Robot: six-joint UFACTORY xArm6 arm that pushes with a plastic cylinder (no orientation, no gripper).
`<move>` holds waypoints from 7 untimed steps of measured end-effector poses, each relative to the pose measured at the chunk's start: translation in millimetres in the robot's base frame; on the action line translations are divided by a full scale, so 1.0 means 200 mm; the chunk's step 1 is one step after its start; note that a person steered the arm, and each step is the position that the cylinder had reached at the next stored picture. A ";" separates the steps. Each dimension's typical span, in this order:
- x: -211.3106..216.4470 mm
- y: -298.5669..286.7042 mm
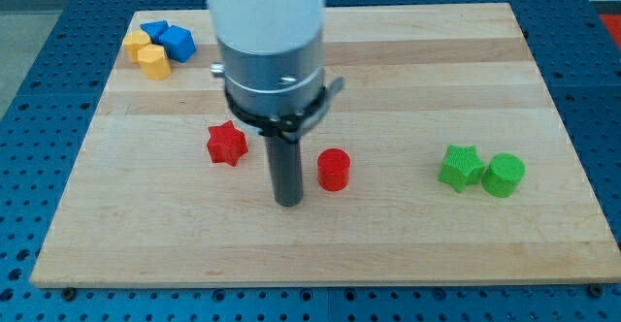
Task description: Place the red star at the top right of the board
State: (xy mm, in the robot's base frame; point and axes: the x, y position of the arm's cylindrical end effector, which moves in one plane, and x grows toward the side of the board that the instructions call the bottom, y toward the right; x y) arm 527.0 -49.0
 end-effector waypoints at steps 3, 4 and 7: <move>-0.11 0.74; -0.10 0.73; -0.10 0.60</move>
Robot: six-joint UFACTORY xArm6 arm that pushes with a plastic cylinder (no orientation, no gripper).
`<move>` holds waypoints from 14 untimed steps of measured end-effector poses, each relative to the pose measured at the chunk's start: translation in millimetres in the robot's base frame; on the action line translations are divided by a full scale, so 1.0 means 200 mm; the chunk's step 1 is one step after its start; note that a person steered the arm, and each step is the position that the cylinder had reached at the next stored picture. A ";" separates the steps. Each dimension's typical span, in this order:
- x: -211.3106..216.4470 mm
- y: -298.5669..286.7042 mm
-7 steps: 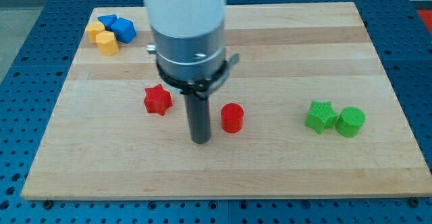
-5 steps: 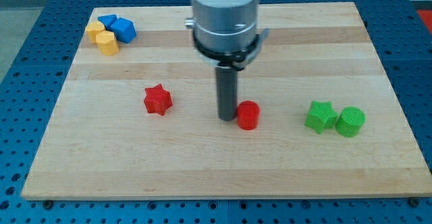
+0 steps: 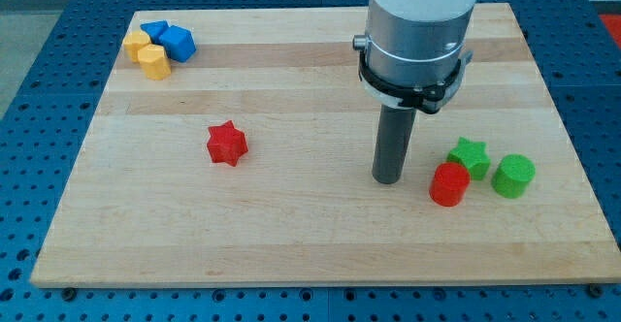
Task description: Place the red star at the top right of the board
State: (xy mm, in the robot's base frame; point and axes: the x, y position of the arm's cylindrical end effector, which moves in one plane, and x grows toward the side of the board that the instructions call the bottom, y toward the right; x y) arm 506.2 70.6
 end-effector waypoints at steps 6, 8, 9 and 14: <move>-0.03 -0.25; 0.13 -0.42; 0.24 -0.55; -0.20 -0.92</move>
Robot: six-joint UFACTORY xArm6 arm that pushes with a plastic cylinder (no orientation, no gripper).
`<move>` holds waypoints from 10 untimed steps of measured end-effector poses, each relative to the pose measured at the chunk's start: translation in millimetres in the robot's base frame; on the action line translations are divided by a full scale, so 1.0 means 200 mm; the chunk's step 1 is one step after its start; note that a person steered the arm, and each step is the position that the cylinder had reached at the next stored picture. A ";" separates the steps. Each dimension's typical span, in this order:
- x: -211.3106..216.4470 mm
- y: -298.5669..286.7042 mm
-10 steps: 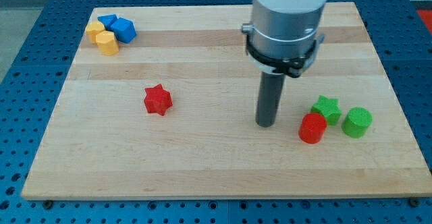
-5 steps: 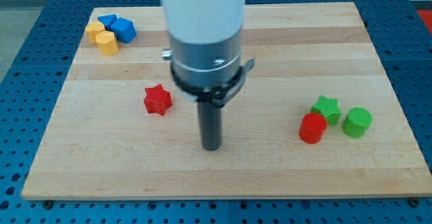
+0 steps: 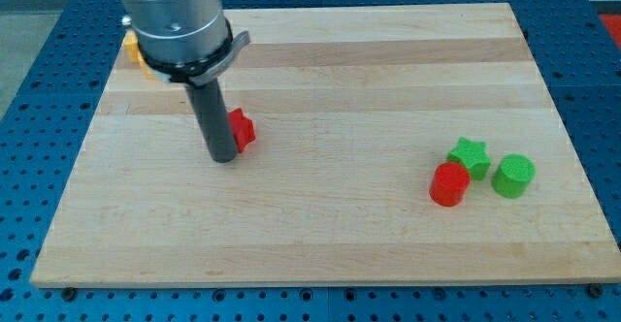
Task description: Place the red star at the top right of the board
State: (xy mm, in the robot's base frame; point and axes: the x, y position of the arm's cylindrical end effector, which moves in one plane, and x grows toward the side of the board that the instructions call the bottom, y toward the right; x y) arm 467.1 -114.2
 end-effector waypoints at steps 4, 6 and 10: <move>-0.70 -0.01; -0.77 0.86; -0.95 1.45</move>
